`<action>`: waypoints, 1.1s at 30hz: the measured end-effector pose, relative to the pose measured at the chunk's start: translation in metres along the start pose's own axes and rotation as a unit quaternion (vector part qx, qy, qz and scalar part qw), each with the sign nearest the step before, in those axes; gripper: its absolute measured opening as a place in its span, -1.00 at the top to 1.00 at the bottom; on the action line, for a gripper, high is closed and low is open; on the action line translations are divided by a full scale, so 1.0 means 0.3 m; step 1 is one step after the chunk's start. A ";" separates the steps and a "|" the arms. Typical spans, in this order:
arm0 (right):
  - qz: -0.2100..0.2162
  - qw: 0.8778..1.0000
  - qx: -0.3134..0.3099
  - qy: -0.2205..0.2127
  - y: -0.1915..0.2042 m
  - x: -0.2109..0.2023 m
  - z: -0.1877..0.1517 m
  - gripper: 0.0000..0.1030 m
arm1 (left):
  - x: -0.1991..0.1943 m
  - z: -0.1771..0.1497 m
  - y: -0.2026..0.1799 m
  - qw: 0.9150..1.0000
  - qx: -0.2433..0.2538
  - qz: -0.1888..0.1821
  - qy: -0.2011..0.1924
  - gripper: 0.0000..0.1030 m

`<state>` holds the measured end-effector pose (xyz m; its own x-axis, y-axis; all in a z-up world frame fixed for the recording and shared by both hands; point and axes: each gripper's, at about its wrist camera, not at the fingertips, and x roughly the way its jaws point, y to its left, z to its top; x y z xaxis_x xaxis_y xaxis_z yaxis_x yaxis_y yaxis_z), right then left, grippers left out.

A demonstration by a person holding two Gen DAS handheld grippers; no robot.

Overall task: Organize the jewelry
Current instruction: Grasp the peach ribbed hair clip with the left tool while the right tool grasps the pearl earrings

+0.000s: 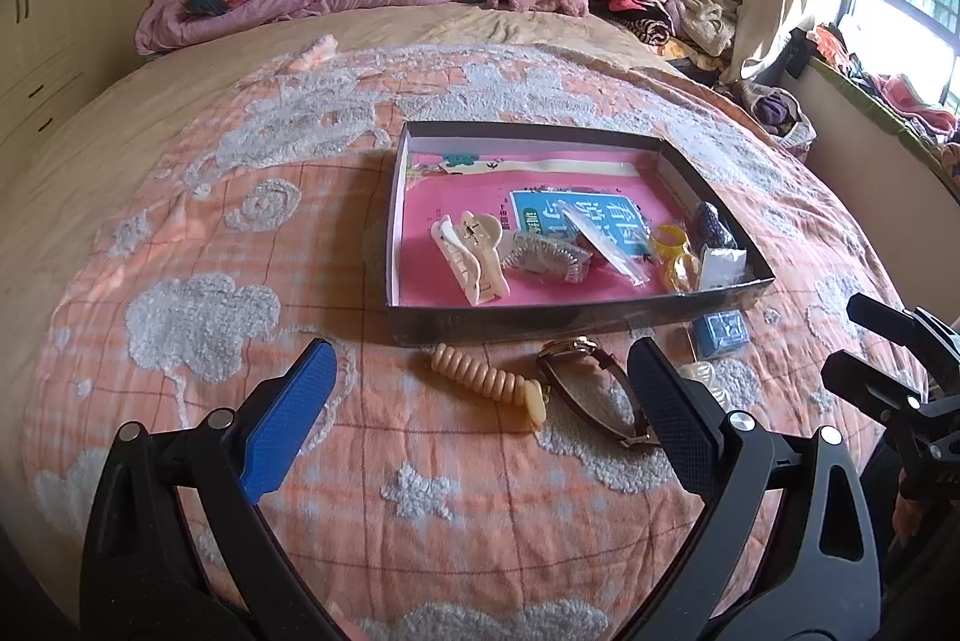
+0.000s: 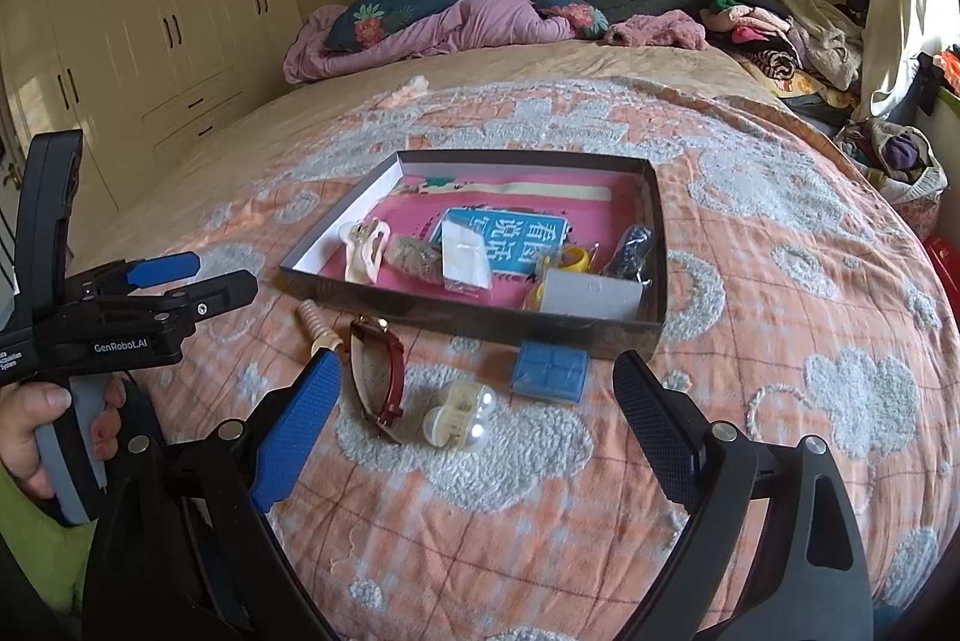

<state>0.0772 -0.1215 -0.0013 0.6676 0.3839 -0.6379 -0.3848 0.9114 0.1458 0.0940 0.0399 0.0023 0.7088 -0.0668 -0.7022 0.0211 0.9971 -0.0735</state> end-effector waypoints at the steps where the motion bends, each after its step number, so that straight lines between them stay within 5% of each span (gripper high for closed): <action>1: 0.000 1.000 0.000 0.001 0.000 0.003 -0.001 -0.77 | 0.000 -0.005 0.000 1.000 0.001 0.001 0.001 -0.76; 21: 0.010 0.999 0.007 0.053 0.015 0.118 -0.076 -0.77 | 0.141 -0.080 0.029 0.998 0.020 0.029 0.055 -0.76; 33: 0.012 0.996 0.016 0.085 -0.001 0.216 -0.097 -0.74 | 0.251 -0.089 0.024 0.996 0.022 0.001 0.091 -0.76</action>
<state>0.1019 -0.1013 -0.0647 0.5394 0.3778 -0.7526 -0.3776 0.9073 0.1848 0.1287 0.0410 -0.0701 0.5693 -0.0674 -0.8194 0.0547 0.9975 -0.0440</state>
